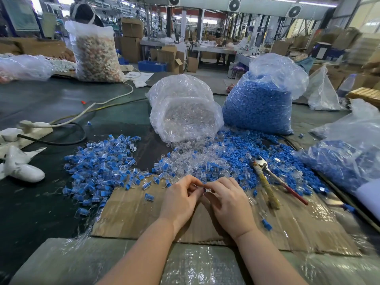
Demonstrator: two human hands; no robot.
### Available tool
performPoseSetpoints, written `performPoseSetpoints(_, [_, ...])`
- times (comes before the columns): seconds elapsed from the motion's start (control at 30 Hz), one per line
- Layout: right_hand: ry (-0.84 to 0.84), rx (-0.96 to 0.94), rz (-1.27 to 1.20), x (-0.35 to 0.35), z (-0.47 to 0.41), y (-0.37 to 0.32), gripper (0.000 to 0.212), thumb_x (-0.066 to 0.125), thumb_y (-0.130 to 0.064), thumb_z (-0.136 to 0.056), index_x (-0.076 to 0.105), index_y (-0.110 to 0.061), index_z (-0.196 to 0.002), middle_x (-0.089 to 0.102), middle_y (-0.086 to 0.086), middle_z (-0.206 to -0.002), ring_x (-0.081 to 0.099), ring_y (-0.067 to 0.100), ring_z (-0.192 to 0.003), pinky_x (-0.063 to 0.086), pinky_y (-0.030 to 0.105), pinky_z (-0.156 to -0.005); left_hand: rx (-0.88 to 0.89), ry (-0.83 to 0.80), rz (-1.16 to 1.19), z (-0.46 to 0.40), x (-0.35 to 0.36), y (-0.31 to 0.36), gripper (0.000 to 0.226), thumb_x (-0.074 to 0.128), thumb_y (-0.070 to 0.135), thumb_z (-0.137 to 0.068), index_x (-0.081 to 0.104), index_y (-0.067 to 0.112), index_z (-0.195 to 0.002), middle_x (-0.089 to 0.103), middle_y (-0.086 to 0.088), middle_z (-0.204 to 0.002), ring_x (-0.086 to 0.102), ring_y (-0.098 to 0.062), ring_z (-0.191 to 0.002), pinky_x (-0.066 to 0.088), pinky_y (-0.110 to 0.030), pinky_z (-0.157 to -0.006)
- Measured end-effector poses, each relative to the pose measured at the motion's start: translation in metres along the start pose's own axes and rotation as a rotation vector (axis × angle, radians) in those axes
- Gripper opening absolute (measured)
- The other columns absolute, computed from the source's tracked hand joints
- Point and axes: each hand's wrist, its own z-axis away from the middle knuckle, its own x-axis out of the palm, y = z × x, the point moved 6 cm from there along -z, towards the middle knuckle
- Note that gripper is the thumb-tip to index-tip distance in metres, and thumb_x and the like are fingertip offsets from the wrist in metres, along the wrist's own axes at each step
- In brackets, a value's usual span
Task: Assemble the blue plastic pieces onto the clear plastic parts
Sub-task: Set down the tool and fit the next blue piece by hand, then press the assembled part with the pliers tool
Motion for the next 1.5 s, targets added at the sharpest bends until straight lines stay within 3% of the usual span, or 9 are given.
performPoseSetpoints(0.17, [0.055,0.083,0.001,-0.005,-0.002,0.009,0.018,0.070,-0.016,-0.078,0.067,-0.011,-0.095,0.063,0.001,-0.087,0.058,0.022,-0.082,0.048,0.037,-0.076,-0.008,-0.004,-0.002,0.000,0.000,-0.001,0.022,0.066,0.015,-0.084,0.058,0.034,-0.076,0.064,0.012,-0.073,0.060,0.000,-0.070,0.047,-0.010,-0.066])
performPoseSetpoints(0.33, [0.181,0.438,0.167,-0.036,-0.013,0.054,0.027,0.060,-0.023,-0.088,0.061,-0.009,-0.112,0.063,0.007,-0.105,0.056,0.024,-0.097,0.038,0.036,-0.086,-0.005,-0.006,-0.011,0.001,-0.001,0.001,0.021,0.065,0.015,-0.085,0.057,0.033,-0.077,0.064,0.010,-0.074,0.059,0.000,-0.070,0.044,-0.006,-0.063])
performPoseSetpoints(0.47, [-0.226,0.913,0.497,-0.049,-0.006,0.110,0.049,0.041,-0.044,-0.093,0.039,-0.013,-0.130,0.044,0.016,-0.133,0.041,0.032,-0.121,0.033,0.047,-0.100,0.006,-0.008,-0.008,0.002,-0.002,0.005,0.020,0.064,0.014,-0.085,0.057,0.031,-0.078,0.062,0.011,-0.076,0.057,0.002,-0.070,0.043,-0.006,-0.064])
performPoseSetpoints(0.57, [-0.478,1.104,0.412,-0.047,0.003,0.134,0.061,0.048,-0.040,-0.083,0.032,-0.015,-0.136,0.027,0.016,-0.147,0.029,0.036,-0.131,0.021,0.053,-0.106,0.004,-0.013,-0.010,0.002,-0.002,0.006,0.021,0.063,0.014,-0.086,0.056,0.032,-0.078,0.062,0.010,-0.076,0.056,0.001,-0.070,0.042,-0.005,-0.063])
performPoseSetpoints(0.73, [-0.563,1.070,0.352,-0.040,-0.006,0.145,0.048,0.051,-0.036,-0.073,0.052,-0.010,-0.114,0.040,0.019,-0.134,0.036,0.037,-0.122,0.032,0.051,-0.102,-0.006,-0.019,-0.012,0.002,-0.002,0.007,0.022,0.063,0.013,-0.086,0.055,0.033,-0.078,0.061,0.011,-0.077,0.055,0.002,-0.070,0.042,-0.004,-0.063])
performPoseSetpoints(0.97, [-0.428,1.103,0.329,-0.042,-0.005,0.144,0.044,0.058,-0.039,-0.078,0.053,-0.005,-0.105,0.039,0.020,-0.128,0.035,0.037,-0.118,0.034,0.051,-0.101,-0.041,-0.021,0.013,0.000,-0.002,0.006,0.019,0.062,0.012,-0.086,0.056,0.030,-0.080,0.061,0.009,-0.078,0.055,0.001,-0.070,0.041,-0.004,-0.062])
performPoseSetpoints(1.17, [-0.345,0.818,0.314,-0.050,-0.028,0.109,0.032,0.048,-0.041,-0.087,0.046,-0.009,-0.091,0.052,0.012,-0.101,0.045,0.027,-0.096,0.042,0.035,-0.080,-0.187,0.020,0.322,-0.010,-0.009,0.005,0.009,0.060,0.007,-0.087,0.061,0.016,-0.087,0.066,-0.001,-0.078,0.062,-0.004,-0.065,0.046,-0.010,-0.057])
performPoseSetpoints(1.33, [-0.425,0.687,-0.246,-0.036,-0.037,0.042,0.016,0.049,-0.025,-0.088,0.052,-0.011,-0.081,0.051,-0.001,-0.066,0.044,0.011,-0.053,0.032,0.022,-0.046,-0.387,0.065,0.608,-0.024,-0.014,0.004,0.007,0.059,0.006,-0.088,0.061,0.010,-0.093,0.068,-0.002,-0.072,0.055,-0.008,-0.054,0.048,-0.024,-0.052])
performPoseSetpoints(1.5, [-0.556,0.819,-0.646,-0.020,-0.028,0.014,0.013,0.047,-0.017,-0.085,0.048,-0.011,-0.074,0.046,0.008,-0.071,0.045,0.022,-0.064,0.039,0.031,-0.056,-0.385,0.146,0.598,-0.036,-0.024,0.009,0.005,0.058,0.002,-0.087,0.062,0.005,-0.089,0.065,-0.003,-0.068,0.049,-0.003,-0.044,0.039,-0.013,-0.041])
